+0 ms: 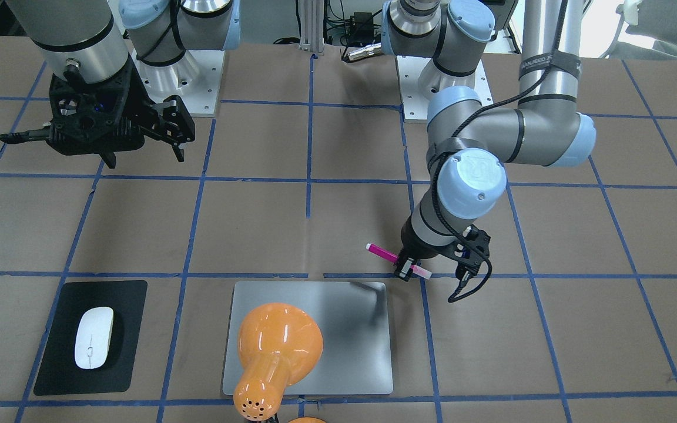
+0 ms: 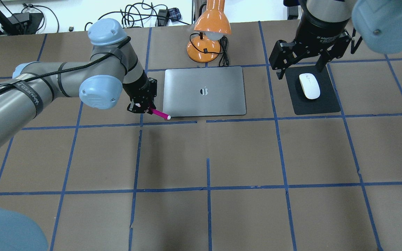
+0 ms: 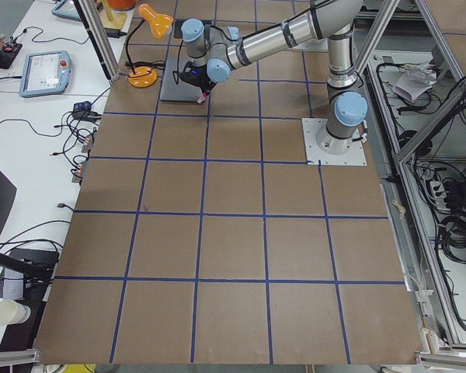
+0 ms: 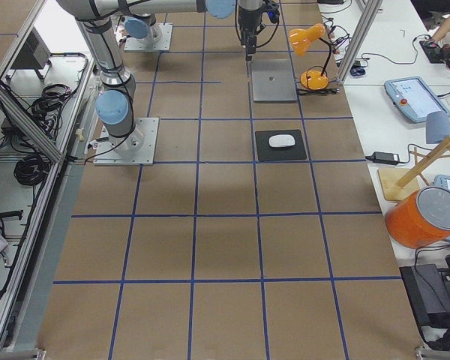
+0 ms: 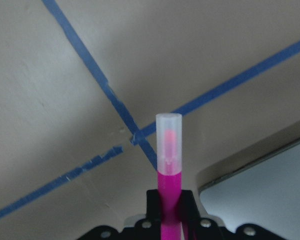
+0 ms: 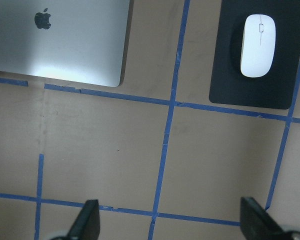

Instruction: Place pen and mouse around notebook

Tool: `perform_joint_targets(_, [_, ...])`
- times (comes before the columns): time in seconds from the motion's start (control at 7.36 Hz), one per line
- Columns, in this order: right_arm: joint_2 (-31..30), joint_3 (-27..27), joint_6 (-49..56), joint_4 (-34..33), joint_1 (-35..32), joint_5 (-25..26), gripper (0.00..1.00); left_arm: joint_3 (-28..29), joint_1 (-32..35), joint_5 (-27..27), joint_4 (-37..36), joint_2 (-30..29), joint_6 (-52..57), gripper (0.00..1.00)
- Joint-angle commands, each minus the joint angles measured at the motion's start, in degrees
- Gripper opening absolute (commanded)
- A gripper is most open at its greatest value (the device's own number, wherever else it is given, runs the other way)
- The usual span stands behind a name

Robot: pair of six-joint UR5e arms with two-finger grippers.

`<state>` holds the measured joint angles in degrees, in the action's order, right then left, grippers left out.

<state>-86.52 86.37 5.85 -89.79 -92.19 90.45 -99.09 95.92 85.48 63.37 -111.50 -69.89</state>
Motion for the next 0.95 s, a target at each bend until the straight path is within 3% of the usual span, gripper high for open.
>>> perform_joint_targets(0.0, [0.0, 0.4, -0.3, -0.8, 0.8, 0.1, 1.00, -0.1, 6.5, -0.4, -2.9, -1.2, -11.5, 0.00])
perform_joint_targets(0.41, [0.0, 0.3, 0.0, -0.7, 1.7, 0.1, 1.00, -0.3, 12.1, -0.3, -4.9, -3.4, -23.4, 0.00])
perform_joint_targets(0.82, [0.0, 0.4, 0.4, -0.6, 2.4, 0.1, 1.00, -0.1, 15.1, 0.0, -4.9, -5.2, -28.4, 0.00])
